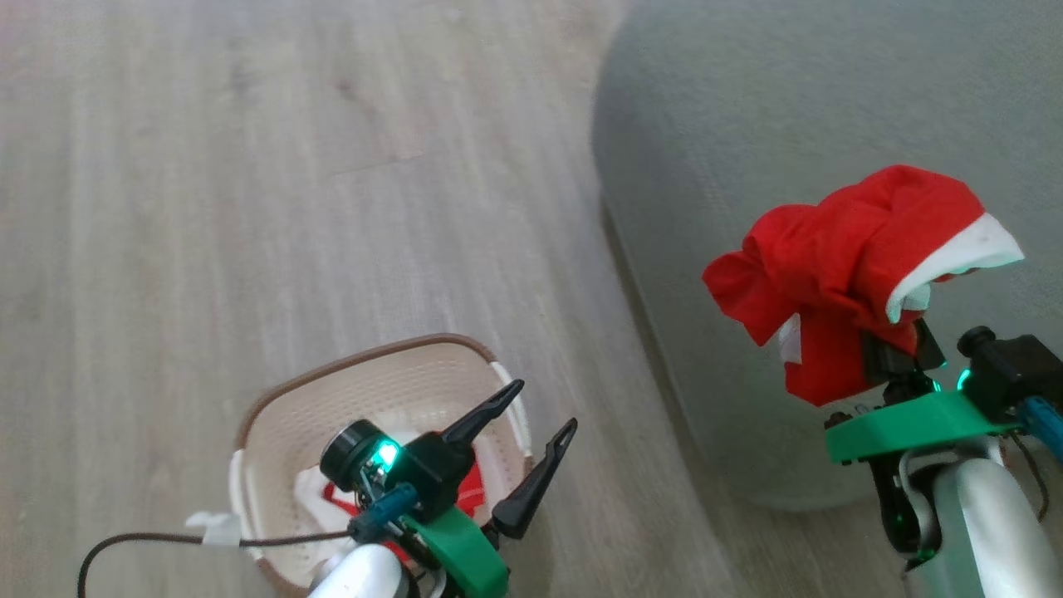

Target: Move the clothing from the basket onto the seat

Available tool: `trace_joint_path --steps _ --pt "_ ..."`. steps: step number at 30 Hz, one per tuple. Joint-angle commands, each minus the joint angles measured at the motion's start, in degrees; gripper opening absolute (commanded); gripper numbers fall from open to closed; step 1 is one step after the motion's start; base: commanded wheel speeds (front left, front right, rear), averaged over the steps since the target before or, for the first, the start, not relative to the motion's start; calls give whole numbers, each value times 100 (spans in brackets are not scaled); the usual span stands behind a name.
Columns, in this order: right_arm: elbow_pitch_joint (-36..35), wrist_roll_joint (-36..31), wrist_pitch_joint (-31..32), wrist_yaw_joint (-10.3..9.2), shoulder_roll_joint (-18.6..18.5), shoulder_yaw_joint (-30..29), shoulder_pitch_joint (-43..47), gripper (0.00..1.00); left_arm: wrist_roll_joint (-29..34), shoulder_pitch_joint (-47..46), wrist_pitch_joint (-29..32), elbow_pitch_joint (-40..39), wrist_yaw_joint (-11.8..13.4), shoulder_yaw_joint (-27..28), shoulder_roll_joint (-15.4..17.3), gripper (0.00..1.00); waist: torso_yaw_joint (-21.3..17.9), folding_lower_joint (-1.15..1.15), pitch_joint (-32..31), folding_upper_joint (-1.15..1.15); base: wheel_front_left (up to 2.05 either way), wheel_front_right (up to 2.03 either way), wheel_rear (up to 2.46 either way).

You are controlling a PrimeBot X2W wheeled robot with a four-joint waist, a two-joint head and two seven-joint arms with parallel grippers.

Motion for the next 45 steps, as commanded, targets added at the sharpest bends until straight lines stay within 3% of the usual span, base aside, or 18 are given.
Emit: trace_joint_path --steps 1,9,15,24,35,41,45 --pt "-237 -69 -37 -2 -34 74 -241 0 38 -248 -29 -207 -5 144 -27 100 -380 0 131 0 0 0 0" --pt "-305 -147 -37 -2 59 -106 -186 0 104 -344 -29 -302 -5 90 4 100 -1226 0 273 0 0 0 0" --pt "-301 -123 -37 -2 131 -312 -15 0 128 -354 -29 -346 -5 -56 -11 100 -1617 0 270 0 0 0 0" --pt "-407 -149 -37 -2 212 -565 245 0 73 -464 -29 -339 -6 -419 -65 100 -1674 0 305 0 0 0 0" --pt "-469 -235 -37 -2 109 -623 1 0 113 -455 -29 -377 -6 -305 -130 100 -1661 0 322 0 0 0 0" --pt "-435 -137 -37 -2 -403 -608 -532 0 229 -550 -29 -444 -6 -291 -41 100 -1549 0 610 0 0 0 0" --pt "-447 92 -37 -2 -668 -932 -1153 0 240 -687 -29 -474 -6 -300 100 100 -1438 0 1023 0 0 0 0"
